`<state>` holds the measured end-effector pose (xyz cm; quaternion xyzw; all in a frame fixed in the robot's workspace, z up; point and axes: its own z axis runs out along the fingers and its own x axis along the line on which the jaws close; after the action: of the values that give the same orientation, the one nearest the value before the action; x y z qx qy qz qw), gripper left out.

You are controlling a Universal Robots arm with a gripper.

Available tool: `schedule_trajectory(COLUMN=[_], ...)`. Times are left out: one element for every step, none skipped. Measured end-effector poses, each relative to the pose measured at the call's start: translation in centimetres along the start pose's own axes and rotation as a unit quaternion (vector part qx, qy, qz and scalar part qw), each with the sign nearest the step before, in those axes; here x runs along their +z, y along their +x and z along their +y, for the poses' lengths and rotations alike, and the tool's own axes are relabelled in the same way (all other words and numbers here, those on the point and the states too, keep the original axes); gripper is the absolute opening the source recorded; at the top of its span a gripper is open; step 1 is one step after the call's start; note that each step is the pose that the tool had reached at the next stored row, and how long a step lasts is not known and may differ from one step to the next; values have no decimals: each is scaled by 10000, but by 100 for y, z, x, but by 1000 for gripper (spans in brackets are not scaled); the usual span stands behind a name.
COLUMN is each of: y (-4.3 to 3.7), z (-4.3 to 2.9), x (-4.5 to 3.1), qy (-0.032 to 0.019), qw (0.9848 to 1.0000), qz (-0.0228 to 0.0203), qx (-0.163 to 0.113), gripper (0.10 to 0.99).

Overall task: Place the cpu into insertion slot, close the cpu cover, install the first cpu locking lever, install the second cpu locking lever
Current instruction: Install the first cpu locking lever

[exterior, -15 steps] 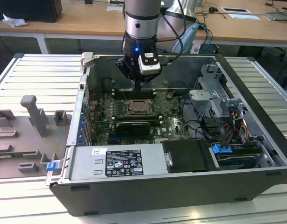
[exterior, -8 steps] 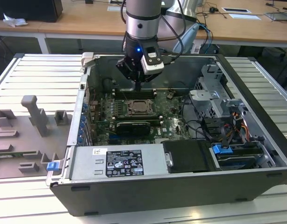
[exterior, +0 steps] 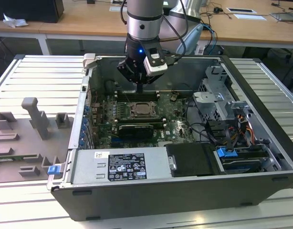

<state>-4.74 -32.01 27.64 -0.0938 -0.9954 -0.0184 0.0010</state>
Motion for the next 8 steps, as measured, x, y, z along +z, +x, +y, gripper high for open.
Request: schedule_trajectory(y=[6,8,11,14,17,18,18,19], z=[-1,-2,-2,-3,-4,-4,-4,-4], x=[0,0,1,1,1,1,1,0], qy=[1,1,1,1,2,2,2,3], qw=[10000,10000,9999,9999,9997,9996,9995,9994], qz=[1,3,4,6,9,11,12,13], qx=[-33,-68,-106,-154,-246,-283,-321,-356], gripper=[106,106,106,106,106,106,106,106])
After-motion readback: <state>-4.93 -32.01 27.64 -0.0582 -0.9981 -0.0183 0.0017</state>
